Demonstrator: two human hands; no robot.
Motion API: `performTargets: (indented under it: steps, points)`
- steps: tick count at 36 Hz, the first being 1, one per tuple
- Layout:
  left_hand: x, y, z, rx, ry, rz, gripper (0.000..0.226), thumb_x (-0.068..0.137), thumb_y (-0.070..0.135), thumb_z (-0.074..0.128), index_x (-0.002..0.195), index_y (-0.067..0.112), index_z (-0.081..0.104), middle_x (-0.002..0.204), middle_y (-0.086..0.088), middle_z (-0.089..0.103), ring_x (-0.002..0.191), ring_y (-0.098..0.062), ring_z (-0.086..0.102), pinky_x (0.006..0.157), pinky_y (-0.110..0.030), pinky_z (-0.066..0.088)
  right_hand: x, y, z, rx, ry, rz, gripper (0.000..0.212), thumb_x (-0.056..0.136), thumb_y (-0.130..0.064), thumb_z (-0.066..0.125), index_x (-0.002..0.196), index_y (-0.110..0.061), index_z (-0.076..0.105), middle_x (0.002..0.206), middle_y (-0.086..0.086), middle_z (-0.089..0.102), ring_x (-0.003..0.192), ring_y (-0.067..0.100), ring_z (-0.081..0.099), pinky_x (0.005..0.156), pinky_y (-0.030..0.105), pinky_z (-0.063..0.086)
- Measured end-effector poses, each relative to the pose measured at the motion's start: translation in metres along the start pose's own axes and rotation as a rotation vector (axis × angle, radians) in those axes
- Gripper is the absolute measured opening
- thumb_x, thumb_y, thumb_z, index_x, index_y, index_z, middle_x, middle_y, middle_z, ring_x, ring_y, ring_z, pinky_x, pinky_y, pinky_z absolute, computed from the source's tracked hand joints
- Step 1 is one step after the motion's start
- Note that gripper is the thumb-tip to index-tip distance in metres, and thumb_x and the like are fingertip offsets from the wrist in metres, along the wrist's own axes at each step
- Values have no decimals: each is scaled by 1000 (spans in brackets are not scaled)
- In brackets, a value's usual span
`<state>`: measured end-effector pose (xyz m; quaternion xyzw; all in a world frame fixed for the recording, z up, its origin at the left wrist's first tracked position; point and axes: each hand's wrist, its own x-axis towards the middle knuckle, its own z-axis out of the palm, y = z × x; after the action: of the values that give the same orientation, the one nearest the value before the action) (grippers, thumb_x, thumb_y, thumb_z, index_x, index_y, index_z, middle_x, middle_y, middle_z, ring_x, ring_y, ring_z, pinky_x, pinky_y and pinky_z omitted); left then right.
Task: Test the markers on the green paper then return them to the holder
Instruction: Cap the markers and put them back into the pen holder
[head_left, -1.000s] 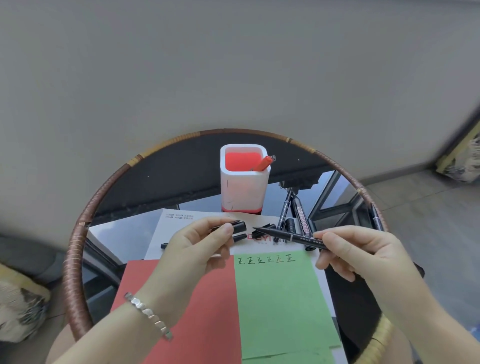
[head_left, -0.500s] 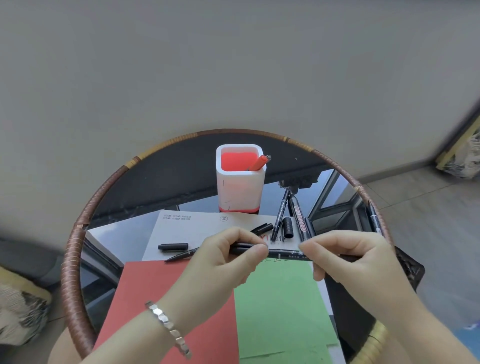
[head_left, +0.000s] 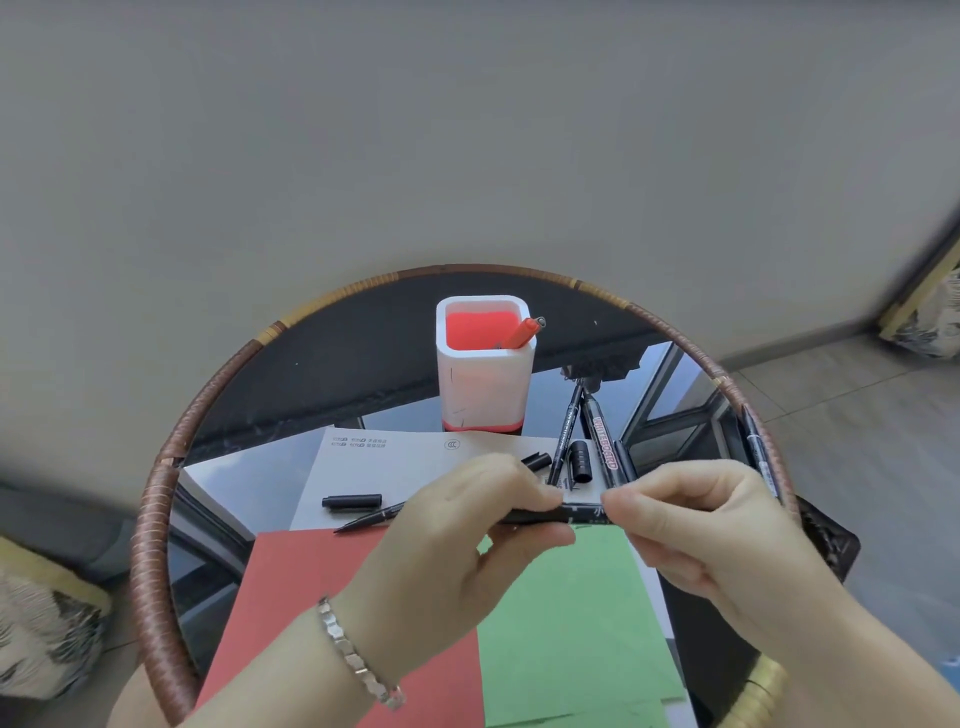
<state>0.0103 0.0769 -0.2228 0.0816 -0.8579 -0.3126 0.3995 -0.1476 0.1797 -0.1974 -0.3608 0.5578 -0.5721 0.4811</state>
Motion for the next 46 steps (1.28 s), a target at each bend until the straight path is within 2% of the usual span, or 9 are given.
performTargets:
  steps: [3, 9, 15, 20, 23, 29, 36, 40, 46]
  points:
    - [5, 7, 2, -195, 106, -216, 19, 80, 44, 63, 79, 28, 53, 75, 20, 60, 57, -3, 55, 57, -11, 44, 3, -6, 3, -47, 25, -75, 42, 42, -42, 86, 61, -7, 73, 37, -1, 50, 31, 8, 34, 34, 10, 26]
    - [27, 9, 4, -647, 109, -805, 20, 74, 6, 71, 62, 9, 56, 49, 1, 53, 46, -15, 44, 45, -19, 40, 11, -8, 7, -166, 150, -82, 21, 54, -29, 71, 58, -8, 73, 39, 6, 51, 32, 11, 33, 34, 14, 27]
    - [18, 9, 23, -1111, 272, -1213, 18, 63, 20, 70, 71, 7, 60, 48, -2, 53, 41, -8, 44, 42, -13, 45, 7, 15, 7, -182, 247, -43, 20, 62, -29, 71, 56, -10, 71, 41, 4, 54, 33, 11, 38, 35, 16, 32]
    - [19, 9, 31, -670, 476, -895, 10, 79, 23, 62, 75, 14, 63, 55, 7, 60, 52, -7, 53, 58, -18, 50, 8, 29, -19, -533, 403, -148, 24, 81, -36, 58, 70, -20, 72, 62, -6, 69, 60, 1, 61, 58, 11, 46]
    - [24, 11, 19, -435, 490, -536, 6, 82, 32, 66, 84, 28, 64, 74, 9, 64, 68, -7, 59, 65, -19, 51, 15, 38, -54, -969, 627, -183, 16, 84, -27, 59, 96, -19, 68, 90, -7, 64, 89, 14, 59, 76, 26, 46]
    - [37, 4, -1, 135, 469, -151, 14, 90, 34, 46, 102, 32, 52, 93, 22, 54, 88, 0, 55, 77, -10, 42, 27, 50, -93, -1285, 682, 257, 37, 88, -15, 49, 125, -18, 51, 119, 13, 49, 105, 34, 45, 85, 38, 40]
    - [69, -27, -21, 605, 414, -213, 21, 89, 34, 51, 91, 16, 63, 78, 15, 52, 77, -17, 53, 72, -32, 36, 35, 50, -80, -1102, 661, 156, 44, 81, 4, 46, 118, -16, 56, 98, 3, 41, 78, 25, 45, 62, 32, 35]
    - [82, -46, -25, 686, 162, -418, 26, 91, 34, 52, 88, 10, 62, 65, 6, 46, 79, -25, 51, 69, -33, 39, 31, 44, -67, -927, 596, 85, 39, 77, 1, 50, 109, -20, 60, 99, 5, 56, 84, 23, 52, 74, 34, 44]
    - [81, -48, -16, 764, 137, -425, 41, 84, 25, 63, 121, 11, 53, 103, -13, 54, 93, -29, 47, 80, -38, 43, 19, 38, -60, -761, 548, 27, 32, 83, -2, 47, 97, -28, 61, 98, 0, 57, 81, 11, 53, 67, 24, 41]
